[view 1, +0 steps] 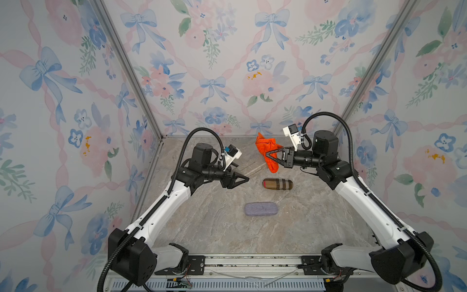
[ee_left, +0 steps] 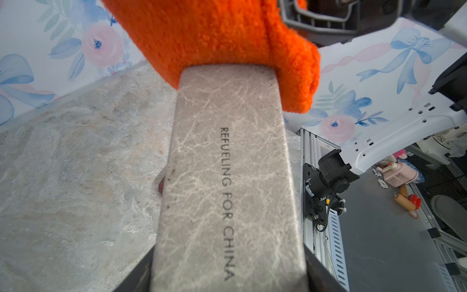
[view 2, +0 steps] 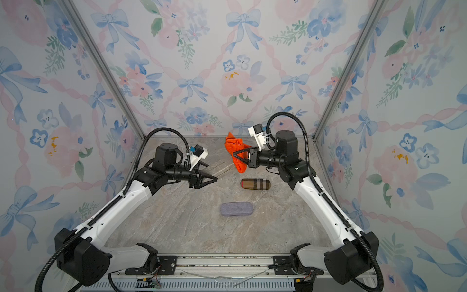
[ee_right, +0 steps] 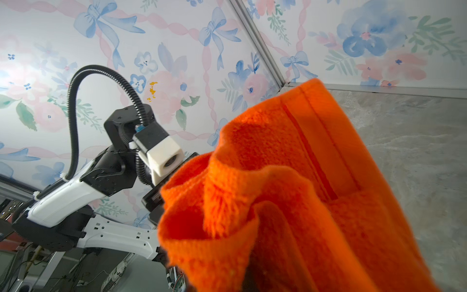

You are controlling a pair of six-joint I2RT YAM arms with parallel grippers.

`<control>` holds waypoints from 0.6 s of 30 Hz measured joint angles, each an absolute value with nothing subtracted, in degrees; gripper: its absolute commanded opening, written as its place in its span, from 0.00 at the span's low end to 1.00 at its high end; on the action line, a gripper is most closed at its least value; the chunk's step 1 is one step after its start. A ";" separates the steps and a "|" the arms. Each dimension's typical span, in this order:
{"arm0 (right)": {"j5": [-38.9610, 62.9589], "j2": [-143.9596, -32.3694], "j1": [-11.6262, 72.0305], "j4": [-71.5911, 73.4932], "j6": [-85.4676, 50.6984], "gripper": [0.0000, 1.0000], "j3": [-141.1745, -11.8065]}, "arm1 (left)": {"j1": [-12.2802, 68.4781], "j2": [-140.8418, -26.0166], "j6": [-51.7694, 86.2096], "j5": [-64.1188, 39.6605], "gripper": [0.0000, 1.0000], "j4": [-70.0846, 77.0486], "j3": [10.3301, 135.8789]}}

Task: Wipe the eyeglass case
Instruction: Wipe the dirt from the eyeglass case.

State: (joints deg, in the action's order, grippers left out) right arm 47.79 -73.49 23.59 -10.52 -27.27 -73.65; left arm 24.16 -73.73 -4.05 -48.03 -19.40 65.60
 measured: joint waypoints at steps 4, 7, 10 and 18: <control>50.26 -74.72 23.55 -7.22 -28.62 0.00 -72.97 | 24.34 -73.56 -3.84 -47.90 0.38 -19.53 65.84; 52.77 -77.60 22.33 -3.95 -29.54 0.00 -72.99 | 24.34 -72.99 -3.11 -45.91 0.38 -20.38 65.78; 54.78 -80.09 20.67 -2.22 -29.58 0.00 -73.25 | 24.34 -71.81 -2.76 -45.12 0.38 -21.02 64.79; 57.30 -82.63 17.43 -1.04 -30.13 0.00 -73.08 | 25.21 -66.50 -2.83 -48.90 0.39 -16.88 63.24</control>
